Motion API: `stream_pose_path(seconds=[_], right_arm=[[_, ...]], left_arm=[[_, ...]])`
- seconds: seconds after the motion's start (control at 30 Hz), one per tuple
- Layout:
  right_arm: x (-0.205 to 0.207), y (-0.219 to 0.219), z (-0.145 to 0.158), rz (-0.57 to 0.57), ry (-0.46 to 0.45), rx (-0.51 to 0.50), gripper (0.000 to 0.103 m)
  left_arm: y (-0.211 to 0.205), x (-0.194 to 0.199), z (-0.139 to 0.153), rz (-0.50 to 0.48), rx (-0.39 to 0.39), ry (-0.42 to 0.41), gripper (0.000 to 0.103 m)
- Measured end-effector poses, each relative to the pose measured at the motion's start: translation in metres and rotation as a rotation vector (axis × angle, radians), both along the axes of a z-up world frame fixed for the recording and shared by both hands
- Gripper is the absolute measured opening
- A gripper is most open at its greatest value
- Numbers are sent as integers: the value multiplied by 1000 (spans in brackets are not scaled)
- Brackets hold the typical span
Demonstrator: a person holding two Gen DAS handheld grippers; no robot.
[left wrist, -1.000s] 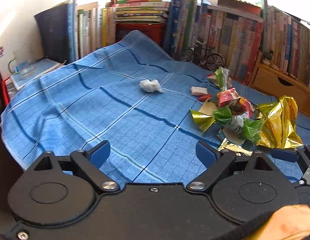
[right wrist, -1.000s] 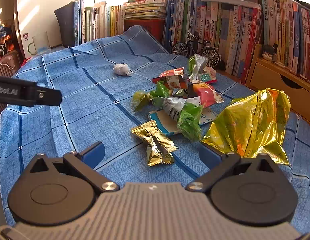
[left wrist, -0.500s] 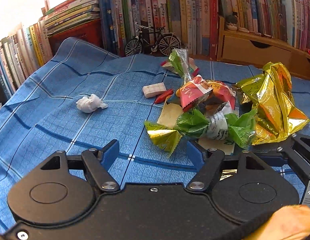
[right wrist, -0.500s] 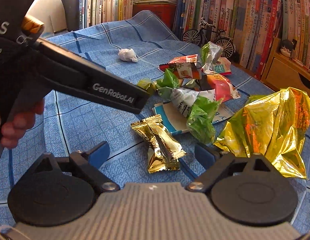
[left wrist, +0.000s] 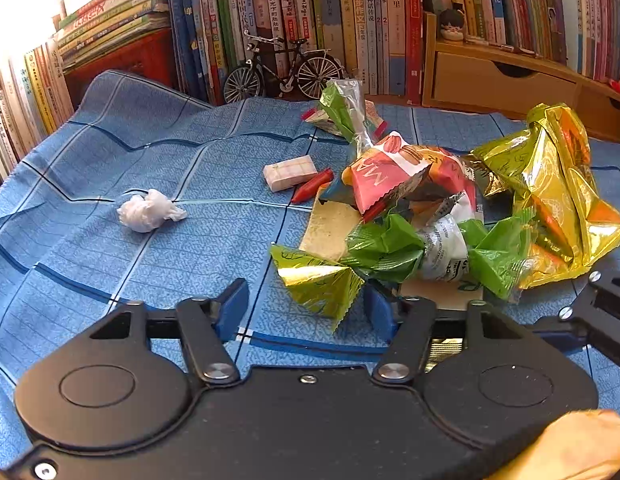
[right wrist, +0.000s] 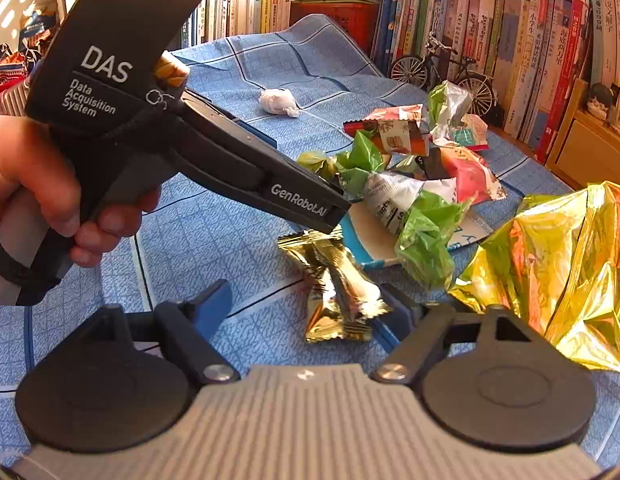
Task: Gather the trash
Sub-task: 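Grasp the gold candy wrapper with the right tool while the left tool grasps the green wrapper, then carry both wrappers to the black bin and open the right tool over it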
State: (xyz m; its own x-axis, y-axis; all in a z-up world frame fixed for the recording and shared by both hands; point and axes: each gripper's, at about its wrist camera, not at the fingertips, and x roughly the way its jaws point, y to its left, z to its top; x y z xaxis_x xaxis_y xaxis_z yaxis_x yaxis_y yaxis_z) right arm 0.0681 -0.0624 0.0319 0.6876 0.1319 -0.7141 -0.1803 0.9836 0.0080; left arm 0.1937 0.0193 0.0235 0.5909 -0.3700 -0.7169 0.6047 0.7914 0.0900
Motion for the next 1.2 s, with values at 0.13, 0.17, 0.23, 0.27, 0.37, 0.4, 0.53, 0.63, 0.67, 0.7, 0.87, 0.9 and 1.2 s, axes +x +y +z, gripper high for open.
stream_pose_path(seconds=[0.13,0.17,0.23,0.27,0.37,0.4,0.53,0.63,0.67,0.7,0.87,0.9,1.2], right_arm=[[1,0,2,4,-10,4,71],[2,0,3,5,-10,6,66],[1,1,4,13,-12,8,53],[1,2,4,17,-15,8,45],[1,3,5,46,-17,8,39],[1,3,5,45,-17,7,39],[0,3,6,43,-19,12,36],[-1,4,7,42,-21,10,36],[0,4,7,45,-21,12,36],[-1,4,7,49,-24,13,36],[-2,8,10,69,-37,22,36],[-2,9,11,76,-39,22,36],[-10,19,16,126,-53,29,36]], left_arm=[[-1,5,-1,26,-16,14,39],[-1,5,0,34,-18,15,36],[0,5,0,42,-17,15,26],[0,5,0,44,-16,12,26],[3,4,2,55,-10,-2,23],[5,4,2,62,-13,-3,21],[12,3,5,85,-25,-11,18],[16,2,7,110,-22,-14,18],[18,2,8,121,-24,-15,18],[21,1,9,135,-27,-18,18],[35,-7,15,191,-45,-46,18],[38,-9,17,200,-49,-51,18],[69,-29,24,303,-48,-65,18]])
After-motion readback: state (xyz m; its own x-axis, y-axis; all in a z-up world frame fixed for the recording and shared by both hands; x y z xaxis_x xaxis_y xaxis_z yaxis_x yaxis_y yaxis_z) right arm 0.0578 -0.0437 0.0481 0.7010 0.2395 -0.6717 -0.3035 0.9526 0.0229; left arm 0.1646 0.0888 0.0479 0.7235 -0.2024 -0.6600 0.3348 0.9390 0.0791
